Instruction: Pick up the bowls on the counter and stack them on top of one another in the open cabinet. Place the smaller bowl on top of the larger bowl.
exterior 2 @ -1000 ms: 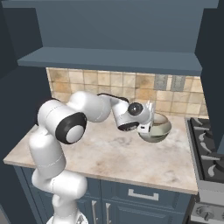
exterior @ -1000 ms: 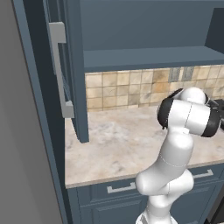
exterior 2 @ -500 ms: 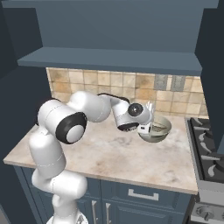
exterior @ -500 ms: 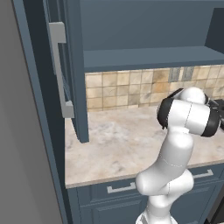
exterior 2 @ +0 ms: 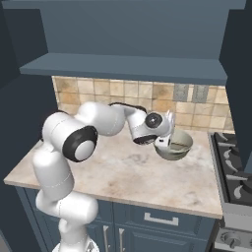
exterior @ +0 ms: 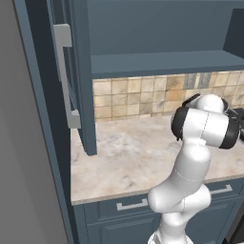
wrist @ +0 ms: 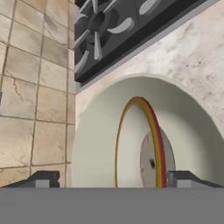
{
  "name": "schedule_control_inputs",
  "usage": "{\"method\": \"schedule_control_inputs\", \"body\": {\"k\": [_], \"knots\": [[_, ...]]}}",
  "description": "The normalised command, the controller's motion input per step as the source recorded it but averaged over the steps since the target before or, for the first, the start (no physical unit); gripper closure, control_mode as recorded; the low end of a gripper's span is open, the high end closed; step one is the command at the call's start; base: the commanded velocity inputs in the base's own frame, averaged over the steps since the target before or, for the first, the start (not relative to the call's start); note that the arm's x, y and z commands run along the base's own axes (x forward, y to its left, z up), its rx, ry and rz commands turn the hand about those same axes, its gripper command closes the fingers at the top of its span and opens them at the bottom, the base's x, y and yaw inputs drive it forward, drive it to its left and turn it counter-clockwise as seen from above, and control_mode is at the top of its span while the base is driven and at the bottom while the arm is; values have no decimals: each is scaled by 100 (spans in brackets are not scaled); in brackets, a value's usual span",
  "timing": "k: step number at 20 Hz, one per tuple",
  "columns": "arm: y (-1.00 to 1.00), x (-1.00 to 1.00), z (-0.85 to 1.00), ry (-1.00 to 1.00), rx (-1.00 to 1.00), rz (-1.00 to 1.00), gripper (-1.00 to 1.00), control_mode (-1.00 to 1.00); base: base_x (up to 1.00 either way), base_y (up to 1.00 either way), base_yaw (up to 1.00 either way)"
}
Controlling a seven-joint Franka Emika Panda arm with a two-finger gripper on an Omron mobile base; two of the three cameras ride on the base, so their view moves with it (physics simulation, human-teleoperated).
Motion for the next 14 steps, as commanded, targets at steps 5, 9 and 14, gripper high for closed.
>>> {"method": "schedule_control_inputs", "body": {"k": [5,9,14], "knots": [[-5,4,55,9,1,0,-100,-100,0,0,0],[-9,-14,29,16,0,0,-100,-100,0,0,0],[-4,-31,-2,20,-7,1,-100,-100,0,0,0]]}}
